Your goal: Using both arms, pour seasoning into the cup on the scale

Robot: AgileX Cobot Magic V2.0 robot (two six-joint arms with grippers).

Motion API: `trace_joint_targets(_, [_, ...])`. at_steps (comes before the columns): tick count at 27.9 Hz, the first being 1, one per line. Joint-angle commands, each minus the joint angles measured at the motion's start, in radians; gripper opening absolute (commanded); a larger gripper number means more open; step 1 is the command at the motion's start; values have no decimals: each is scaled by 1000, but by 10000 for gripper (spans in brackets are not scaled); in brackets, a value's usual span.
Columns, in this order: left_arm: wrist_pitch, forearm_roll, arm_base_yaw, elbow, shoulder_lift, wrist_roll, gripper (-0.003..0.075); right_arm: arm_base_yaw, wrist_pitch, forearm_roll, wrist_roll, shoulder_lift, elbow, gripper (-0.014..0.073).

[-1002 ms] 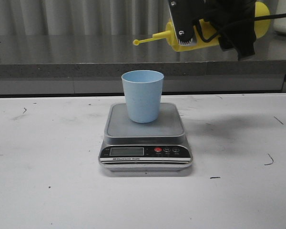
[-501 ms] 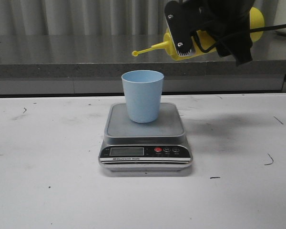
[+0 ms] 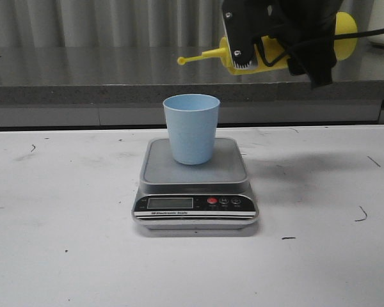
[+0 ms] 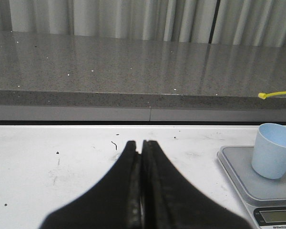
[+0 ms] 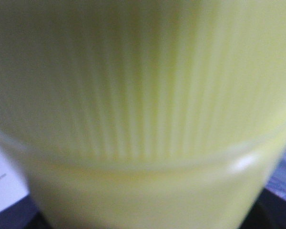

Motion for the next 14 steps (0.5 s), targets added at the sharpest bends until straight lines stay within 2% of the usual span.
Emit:
trace_joint_targets(1, [-85, 5, 0, -26, 12, -7, -20, 0, 34, -82, 205, -72, -39, 255])
trace_joint_targets(12, [-85, 5, 0, -26, 12, -7, -20, -54, -112, -77, 805, -166, 2, 254])
trace_joint_targets(14, [-85, 5, 0, -26, 12, -7, -20, -71, -148, -79, 878, -188, 30, 253])
